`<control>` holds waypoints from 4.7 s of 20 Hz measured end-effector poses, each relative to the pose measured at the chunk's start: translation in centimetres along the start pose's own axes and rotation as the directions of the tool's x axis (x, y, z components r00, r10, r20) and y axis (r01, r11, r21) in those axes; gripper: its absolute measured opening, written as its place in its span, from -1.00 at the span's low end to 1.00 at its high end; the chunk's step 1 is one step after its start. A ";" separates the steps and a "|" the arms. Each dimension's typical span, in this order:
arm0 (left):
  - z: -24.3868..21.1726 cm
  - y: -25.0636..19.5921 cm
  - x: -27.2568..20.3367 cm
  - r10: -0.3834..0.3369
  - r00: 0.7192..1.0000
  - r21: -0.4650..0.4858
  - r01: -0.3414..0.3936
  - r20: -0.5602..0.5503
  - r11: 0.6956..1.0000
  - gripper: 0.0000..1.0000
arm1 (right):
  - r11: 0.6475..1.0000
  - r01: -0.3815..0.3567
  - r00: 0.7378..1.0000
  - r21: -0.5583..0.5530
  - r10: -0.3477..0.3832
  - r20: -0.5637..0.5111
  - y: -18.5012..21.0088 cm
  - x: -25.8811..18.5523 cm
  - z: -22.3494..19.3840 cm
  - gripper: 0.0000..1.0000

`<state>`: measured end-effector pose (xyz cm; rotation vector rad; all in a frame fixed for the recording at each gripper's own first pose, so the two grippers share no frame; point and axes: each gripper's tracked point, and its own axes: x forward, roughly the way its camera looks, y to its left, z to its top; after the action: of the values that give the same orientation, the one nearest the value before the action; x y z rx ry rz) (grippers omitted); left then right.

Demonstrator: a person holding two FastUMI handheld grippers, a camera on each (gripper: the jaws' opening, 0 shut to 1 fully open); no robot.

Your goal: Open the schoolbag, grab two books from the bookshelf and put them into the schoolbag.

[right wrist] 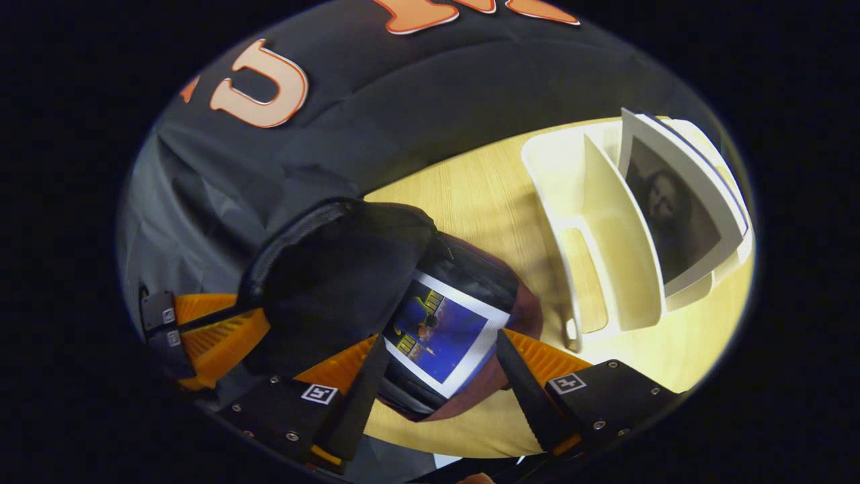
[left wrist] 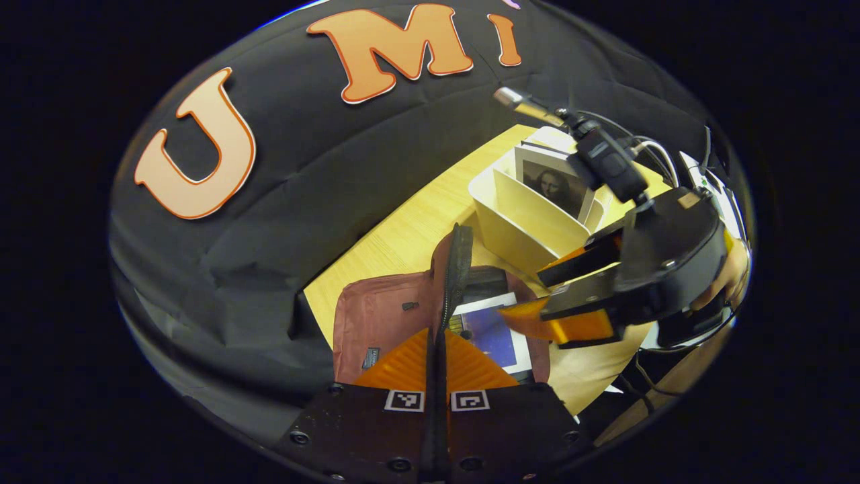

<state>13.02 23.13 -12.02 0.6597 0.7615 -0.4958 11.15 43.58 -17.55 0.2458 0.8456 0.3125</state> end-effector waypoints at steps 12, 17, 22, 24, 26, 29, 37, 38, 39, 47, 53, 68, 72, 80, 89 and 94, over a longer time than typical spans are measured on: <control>0.1 -1.9 0.9 -0.036 0.999 0.076 0.037 -0.014 0.996 -0.99 | 0.952 0.244 0.965 -0.186 -0.219 0.147 -13.1 -16.8 7.2 0.95; 0.0 -2.4 0.9 -0.043 0.999 0.074 0.045 -0.020 0.996 -0.99 | 0.934 0.282 0.959 -0.221 -0.267 0.097 -14.3 -16.1 13.9 0.95; -0.1 -2.3 0.8 -0.029 0.999 0.056 0.030 -0.019 0.998 -0.98 | 0.926 0.308 0.939 -0.217 -0.333 -0.087 -15.8 -10.3 16.1 0.95; -0.1 -1.9 0.7 -0.017 1.000 0.055 0.018 -0.020 0.998 -0.98 | 0.895 0.371 0.904 -0.246 -0.409 -0.125 -18.1 -7.7 16.7 0.96; 0.0 -1.3 0.5 -0.006 1.000 0.058 0.007 -0.023 0.998 -0.99 | 0.880 0.382 0.879 -0.284 -0.440 -0.181 -19.1 -6.0 16.0 0.96; 0.1 -0.4 0.3 0.007 1.000 0.052 -0.006 -0.027 0.999 -0.99 | 0.877 0.380 0.854 -0.295 -0.455 -0.252 -19.4 -3.6 14.8 0.97; 0.1 0.6 0.5 0.010 0.999 0.062 -0.008 -0.033 0.998 -0.98 | 0.854 0.409 0.803 -0.320 -0.504 -0.317 -20.3 -2.1 13.2 0.51; 0.1 0.8 0.6 0.011 0.999 0.061 -0.009 -0.032 0.998 -0.99 | 0.852 0.417 0.798 -0.317 -0.510 -0.322 -20.5 -2.1 13.0 0.41; 0.1 1.0 0.6 0.010 0.999 0.054 -0.009 -0.031 0.999 -0.99 | 0.856 0.420 0.795 -0.303 -0.507 -0.332 -20.6 -2.0 12.9 0.36; -0.3 1.2 1.1 -0.016 1.000 0.050 0.017 -0.024 0.999 -0.99 | 0.888 0.414 0.835 -0.199 -0.457 -0.306 -19.3 -4.1 14.2 -0.31; -0.3 0.8 1.3 -0.032 0.999 0.040 0.033 -0.015 0.999 -0.99 | 0.917 0.378 0.894 -0.130 -0.398 -0.204 -16.9 -11.3 16.6 -0.33; -0.3 0.6 0.5 0.005 0.999 0.063 -0.003 -0.034 0.998 -0.99 | 0.992 -0.081 0.995 0.093 0.074 0.074 -7.2 -20.7 7.9 -0.37; 0.0 0.2 0.5 0.000 0.999 0.058 0.002 -0.045 0.998 -0.99 | 0.952 -0.209 0.977 0.225 0.197 0.076 -5.7 -15.2 3.0 -0.38; 0.1 -0.2 0.3 -0.007 0.999 0.028 0.008 -0.049 1.000 -0.99 | 0.858 -0.297 0.954 0.420 0.283 0.098 -1.9 -2.4 0.1 -0.37; 0.7 -1.5 -0.9 -0.025 0.999 0.038 0.026 -0.029 0.999 -0.99 | 0.816 -0.344 0.939 0.465 0.300 0.168 2.6 5.8 -0.5 -0.37; 1.2 -2.2 -0.6 -0.034 0.999 0.076 0.036 -0.032 0.996 -0.99 | 0.845 -0.290 0.956 0.448 0.241 0.166 4.7 8.8 -1.8 -0.10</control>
<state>11.83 20.83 -11.74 0.7276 0.7875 -0.5497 14.48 51.29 -23.23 0.8349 0.7743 0.3473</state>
